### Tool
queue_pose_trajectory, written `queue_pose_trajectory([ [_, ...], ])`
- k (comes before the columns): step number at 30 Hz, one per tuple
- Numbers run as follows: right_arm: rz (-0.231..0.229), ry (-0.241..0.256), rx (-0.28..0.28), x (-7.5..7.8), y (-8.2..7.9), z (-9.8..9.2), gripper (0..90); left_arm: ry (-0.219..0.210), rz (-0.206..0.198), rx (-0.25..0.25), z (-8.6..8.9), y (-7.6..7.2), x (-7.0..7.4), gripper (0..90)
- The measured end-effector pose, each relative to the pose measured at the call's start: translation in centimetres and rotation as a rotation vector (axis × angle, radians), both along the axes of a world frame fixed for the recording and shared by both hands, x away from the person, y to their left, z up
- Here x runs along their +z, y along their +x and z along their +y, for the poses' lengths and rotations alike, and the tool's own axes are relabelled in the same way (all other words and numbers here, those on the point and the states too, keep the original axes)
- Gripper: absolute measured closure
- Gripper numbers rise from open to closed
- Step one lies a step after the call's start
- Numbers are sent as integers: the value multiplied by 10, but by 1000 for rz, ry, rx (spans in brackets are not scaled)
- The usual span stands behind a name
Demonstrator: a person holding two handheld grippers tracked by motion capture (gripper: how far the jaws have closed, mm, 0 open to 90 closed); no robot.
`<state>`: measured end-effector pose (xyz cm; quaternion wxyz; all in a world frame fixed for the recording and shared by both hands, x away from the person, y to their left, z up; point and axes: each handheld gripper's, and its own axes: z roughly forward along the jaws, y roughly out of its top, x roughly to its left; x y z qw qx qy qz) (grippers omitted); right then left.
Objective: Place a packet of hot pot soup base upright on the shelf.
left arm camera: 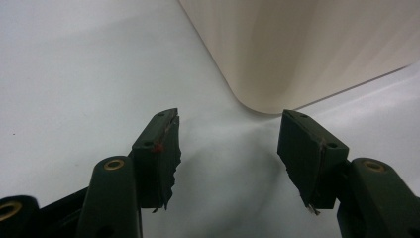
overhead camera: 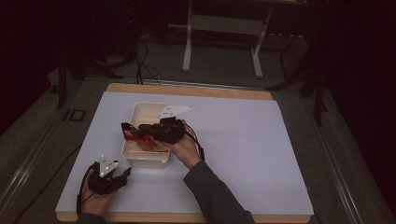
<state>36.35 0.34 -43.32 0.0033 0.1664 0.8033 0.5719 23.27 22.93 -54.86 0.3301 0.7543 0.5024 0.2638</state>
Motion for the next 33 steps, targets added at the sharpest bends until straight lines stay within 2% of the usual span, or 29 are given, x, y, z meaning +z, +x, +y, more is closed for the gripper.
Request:
queue_pose_trajectory([
  [7,8,-10,-4,-8,1,-8,867,1,4,1,0,0,0,416],
  [8,11,-3,-5,-10,2,-10,867,1,4,1,0,0,0,416],
  [9,21,25,-4,-13,2,-13,867,1,3,1,0,0,0,416],
  [16,20,65,-19,-18,0,-23,869,0,2,1,0,0,0,415],
  [33,25,88,-44,-33,-1,-36,873,-2,2,2,0,0,0,416],
])
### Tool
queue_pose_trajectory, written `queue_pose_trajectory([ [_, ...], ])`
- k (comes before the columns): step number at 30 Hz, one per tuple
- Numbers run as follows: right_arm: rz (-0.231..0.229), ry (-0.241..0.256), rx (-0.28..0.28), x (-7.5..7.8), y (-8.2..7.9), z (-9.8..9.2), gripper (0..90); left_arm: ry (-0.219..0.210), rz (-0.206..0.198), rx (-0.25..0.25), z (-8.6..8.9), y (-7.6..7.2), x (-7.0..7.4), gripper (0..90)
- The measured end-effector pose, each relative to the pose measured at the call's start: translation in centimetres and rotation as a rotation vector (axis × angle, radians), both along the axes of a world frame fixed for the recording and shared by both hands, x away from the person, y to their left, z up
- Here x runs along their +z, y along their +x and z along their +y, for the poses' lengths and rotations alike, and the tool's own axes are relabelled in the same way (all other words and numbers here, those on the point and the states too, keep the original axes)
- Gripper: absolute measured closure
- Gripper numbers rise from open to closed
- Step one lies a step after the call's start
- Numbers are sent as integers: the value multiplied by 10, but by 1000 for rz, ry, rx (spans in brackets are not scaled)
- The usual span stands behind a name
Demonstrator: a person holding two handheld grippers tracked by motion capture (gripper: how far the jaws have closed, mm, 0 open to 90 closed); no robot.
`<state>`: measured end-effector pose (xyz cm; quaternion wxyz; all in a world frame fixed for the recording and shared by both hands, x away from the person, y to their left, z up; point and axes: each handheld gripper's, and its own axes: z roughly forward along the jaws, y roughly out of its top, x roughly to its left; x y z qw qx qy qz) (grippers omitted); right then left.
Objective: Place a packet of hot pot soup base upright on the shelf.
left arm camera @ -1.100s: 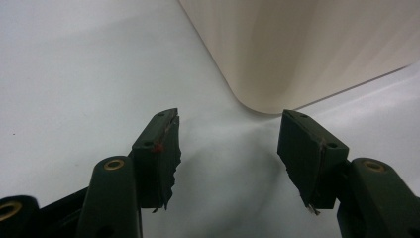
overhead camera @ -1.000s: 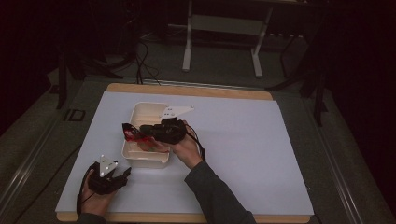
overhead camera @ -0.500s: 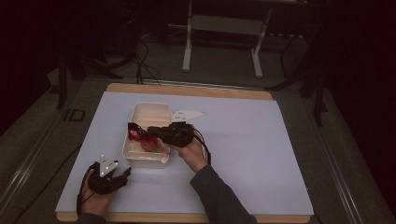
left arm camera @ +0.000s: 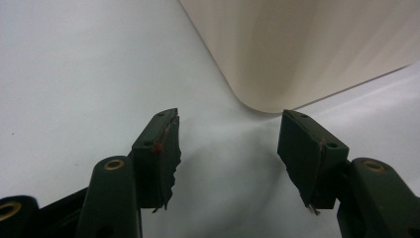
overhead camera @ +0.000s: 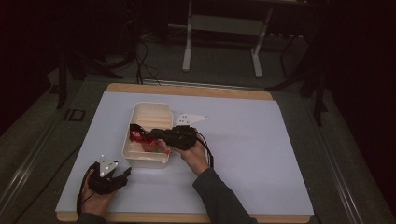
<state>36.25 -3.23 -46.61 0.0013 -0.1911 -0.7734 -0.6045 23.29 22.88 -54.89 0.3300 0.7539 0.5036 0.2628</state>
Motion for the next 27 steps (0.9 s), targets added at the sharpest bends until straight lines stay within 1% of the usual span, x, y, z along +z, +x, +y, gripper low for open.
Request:
queue_pose_trajectory([
  [3,8,0,-9,-7,0,-4,873,1,1,-1,0,0,0,416],
  [8,4,-1,-15,-11,-3,-8,874,4,2,-1,0,0,0,416],
  [9,-6,-69,-32,-15,-4,-8,877,4,0,-1,0,0,0,416],
  [10,-6,-69,-32,-15,-4,-8,877,1,1,0,0,0,0,416],
  [11,-6,-75,-31,-20,-4,-9,876,1,2,0,0,0,0,415],
  [12,25,-44,-27,-23,-4,-12,875,4,4,-1,0,0,0,415],
  [13,37,-30,-37,-24,-3,-15,875,4,4,-1,0,0,0,416],
  [16,18,-51,-37,-21,-4,-15,872,2,2,0,0,0,0,415],
  [19,14,-63,-44,-20,-4,-15,860,4,5,0,0,0,0,415],
  [22,29,-75,-80,-18,-1,-15,735,3,2,0,0,0,0,415],
  [23,29,-75,-80,-18,-1,-15,735,3,2,0,0,0,0,415],
  [24,35,-84,-87,-18,0,-17,662,4,4,-1,0,0,0,415],
  [27,41,-85,-97,-17,1,-20,618,2,5,0,0,0,0,415],
])
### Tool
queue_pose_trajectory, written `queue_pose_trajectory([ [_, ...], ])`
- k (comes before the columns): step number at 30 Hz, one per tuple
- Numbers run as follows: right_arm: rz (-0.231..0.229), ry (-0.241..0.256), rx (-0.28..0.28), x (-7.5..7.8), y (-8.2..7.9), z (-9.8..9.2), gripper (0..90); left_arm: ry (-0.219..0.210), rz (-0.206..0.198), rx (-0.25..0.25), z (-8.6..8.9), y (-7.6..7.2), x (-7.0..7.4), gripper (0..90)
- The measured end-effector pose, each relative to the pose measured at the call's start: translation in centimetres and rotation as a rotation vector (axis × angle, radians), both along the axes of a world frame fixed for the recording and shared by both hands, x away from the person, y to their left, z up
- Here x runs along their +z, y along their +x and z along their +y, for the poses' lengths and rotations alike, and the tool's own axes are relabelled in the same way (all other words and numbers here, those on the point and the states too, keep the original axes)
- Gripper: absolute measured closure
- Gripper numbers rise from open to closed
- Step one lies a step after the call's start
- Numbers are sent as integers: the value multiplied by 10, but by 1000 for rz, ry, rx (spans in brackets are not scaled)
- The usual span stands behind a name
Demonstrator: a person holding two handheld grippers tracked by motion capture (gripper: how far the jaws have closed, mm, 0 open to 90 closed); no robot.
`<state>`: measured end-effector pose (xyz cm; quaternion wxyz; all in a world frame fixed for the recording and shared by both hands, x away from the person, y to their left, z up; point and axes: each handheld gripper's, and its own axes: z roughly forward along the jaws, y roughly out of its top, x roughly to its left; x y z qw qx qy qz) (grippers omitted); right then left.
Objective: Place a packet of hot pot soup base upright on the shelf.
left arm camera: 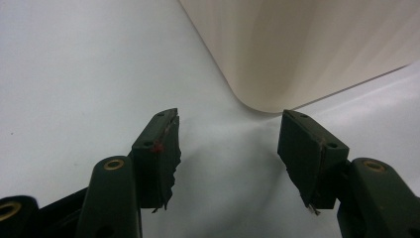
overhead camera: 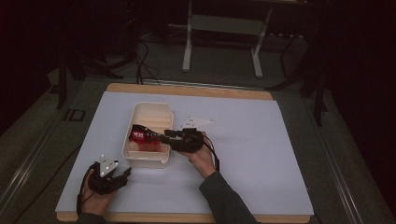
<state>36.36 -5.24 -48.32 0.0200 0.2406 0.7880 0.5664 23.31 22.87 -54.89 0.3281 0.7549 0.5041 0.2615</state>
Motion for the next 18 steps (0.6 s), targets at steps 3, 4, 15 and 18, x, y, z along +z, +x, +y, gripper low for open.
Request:
queue_pose_trajectory([
  [3,2,-2,-4,2,1,-5,587,1,-2,0,0,0,0,414],
  [4,2,-3,-5,3,1,-7,581,1,-2,0,0,0,0,414],
  [15,-37,-145,-53,15,-3,-27,539,0,-1,0,0,0,0,411],
  [18,-59,-211,-68,17,-4,-30,538,0,-3,-1,0,0,0,411],
])
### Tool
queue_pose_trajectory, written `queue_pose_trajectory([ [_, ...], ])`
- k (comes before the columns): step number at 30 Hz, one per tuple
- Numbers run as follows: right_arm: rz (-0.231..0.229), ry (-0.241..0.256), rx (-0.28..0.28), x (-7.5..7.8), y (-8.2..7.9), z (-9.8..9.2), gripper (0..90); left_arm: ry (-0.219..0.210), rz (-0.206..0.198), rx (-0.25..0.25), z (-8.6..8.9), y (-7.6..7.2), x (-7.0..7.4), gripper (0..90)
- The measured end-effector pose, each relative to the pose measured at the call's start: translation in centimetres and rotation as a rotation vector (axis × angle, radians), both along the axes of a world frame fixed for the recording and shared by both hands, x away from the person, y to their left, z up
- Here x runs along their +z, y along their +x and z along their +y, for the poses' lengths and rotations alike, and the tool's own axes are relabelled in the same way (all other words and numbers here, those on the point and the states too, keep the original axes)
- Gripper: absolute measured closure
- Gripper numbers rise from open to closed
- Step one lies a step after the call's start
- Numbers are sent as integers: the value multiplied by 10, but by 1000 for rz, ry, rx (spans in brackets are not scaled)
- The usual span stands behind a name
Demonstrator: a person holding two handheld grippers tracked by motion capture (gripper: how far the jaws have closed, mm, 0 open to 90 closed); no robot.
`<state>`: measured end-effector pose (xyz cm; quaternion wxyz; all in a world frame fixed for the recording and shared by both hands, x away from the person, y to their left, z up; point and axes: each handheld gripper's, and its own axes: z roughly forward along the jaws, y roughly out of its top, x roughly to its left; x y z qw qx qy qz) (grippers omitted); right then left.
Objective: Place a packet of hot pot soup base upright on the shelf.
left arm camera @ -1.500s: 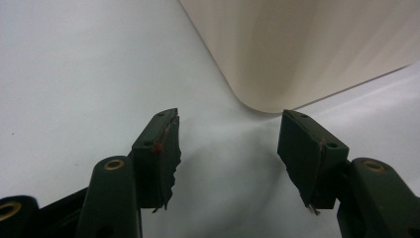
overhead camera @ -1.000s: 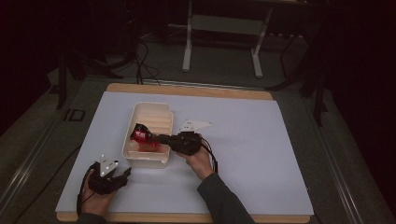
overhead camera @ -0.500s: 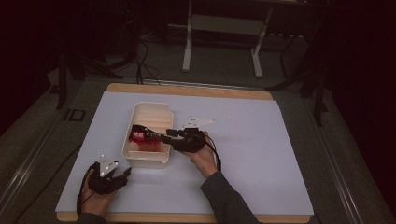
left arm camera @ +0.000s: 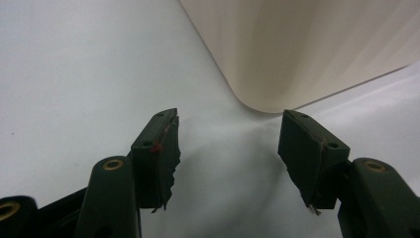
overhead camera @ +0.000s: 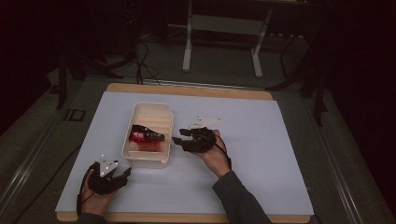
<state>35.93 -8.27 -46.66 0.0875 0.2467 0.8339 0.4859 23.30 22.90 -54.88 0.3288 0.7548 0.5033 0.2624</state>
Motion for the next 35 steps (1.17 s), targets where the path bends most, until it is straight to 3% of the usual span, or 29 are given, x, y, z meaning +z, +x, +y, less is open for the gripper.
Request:
queue_pose_trajectory([
  [3,-3,-32,-8,1,-1,-3,538,0,1,0,0,0,0,410],
  [6,-21,-108,-17,3,-3,-9,538,-1,1,1,0,0,0,410],
  [9,-23,-123,-19,3,-4,-10,537,0,2,1,0,0,0,409],
  [10,-29,-161,-20,4,-6,-15,538,0,2,0,0,0,0,409],
  [12,-30,-180,-19,4,-6,-20,538,-3,2,2,0,0,0,409],
  [19,-12,-226,-25,0,-7,-34,537,-4,2,1,0,0,0,408],
  [24,28,-278,-37,-8,-7,-50,532,-4,2,2,0,0,0,407],
  [35,94,-292,-110,-21,-4,-97,482,-3,3,2,0,0,0,407],
])
